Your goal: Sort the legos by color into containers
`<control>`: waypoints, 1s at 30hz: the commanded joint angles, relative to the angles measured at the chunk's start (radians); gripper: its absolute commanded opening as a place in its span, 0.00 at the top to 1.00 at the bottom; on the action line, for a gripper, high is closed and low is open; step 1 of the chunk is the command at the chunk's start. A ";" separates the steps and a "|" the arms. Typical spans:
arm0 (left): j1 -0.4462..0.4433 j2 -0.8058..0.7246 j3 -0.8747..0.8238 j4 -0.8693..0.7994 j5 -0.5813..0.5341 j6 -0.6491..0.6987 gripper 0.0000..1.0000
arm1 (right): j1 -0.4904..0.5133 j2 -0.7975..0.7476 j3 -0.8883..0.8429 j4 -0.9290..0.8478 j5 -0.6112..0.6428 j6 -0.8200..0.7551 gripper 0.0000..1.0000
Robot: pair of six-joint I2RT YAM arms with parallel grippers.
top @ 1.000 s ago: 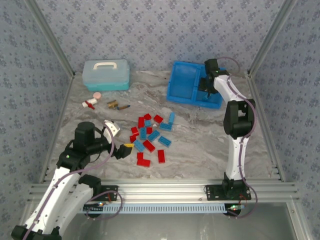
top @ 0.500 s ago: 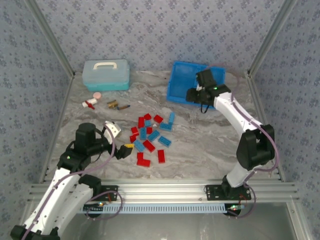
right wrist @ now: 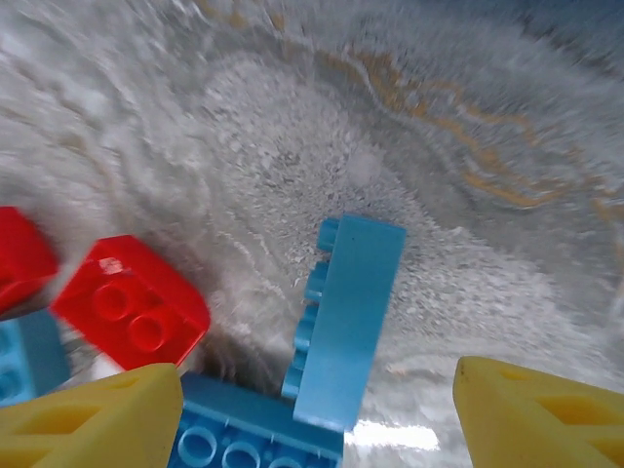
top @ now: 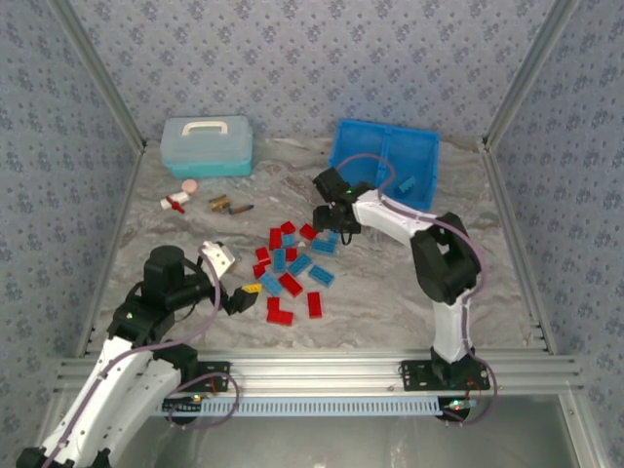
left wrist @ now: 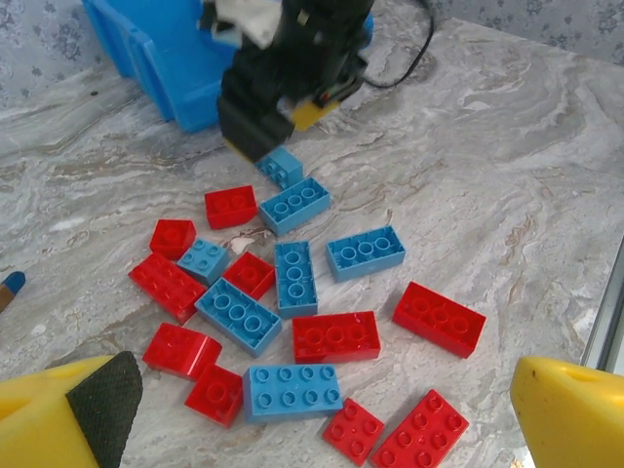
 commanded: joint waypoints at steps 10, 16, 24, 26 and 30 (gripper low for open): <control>-0.010 -0.012 -0.002 0.016 -0.012 0.028 0.01 | 0.008 0.061 0.012 -0.004 0.052 0.033 0.67; -0.010 -0.012 -0.002 0.012 -0.014 0.031 0.01 | -0.018 0.047 0.000 0.008 0.016 0.033 0.75; -0.010 -0.009 -0.005 0.010 -0.015 0.031 0.01 | -0.026 -0.112 -0.026 -0.006 0.044 -0.013 0.77; -0.010 -0.009 -0.005 0.010 -0.015 0.031 0.01 | -0.035 -0.166 -0.034 -0.014 0.056 -0.026 0.76; -0.010 -0.009 -0.003 0.010 -0.013 0.031 0.01 | -0.075 -0.281 -0.040 -0.037 0.088 -0.048 0.76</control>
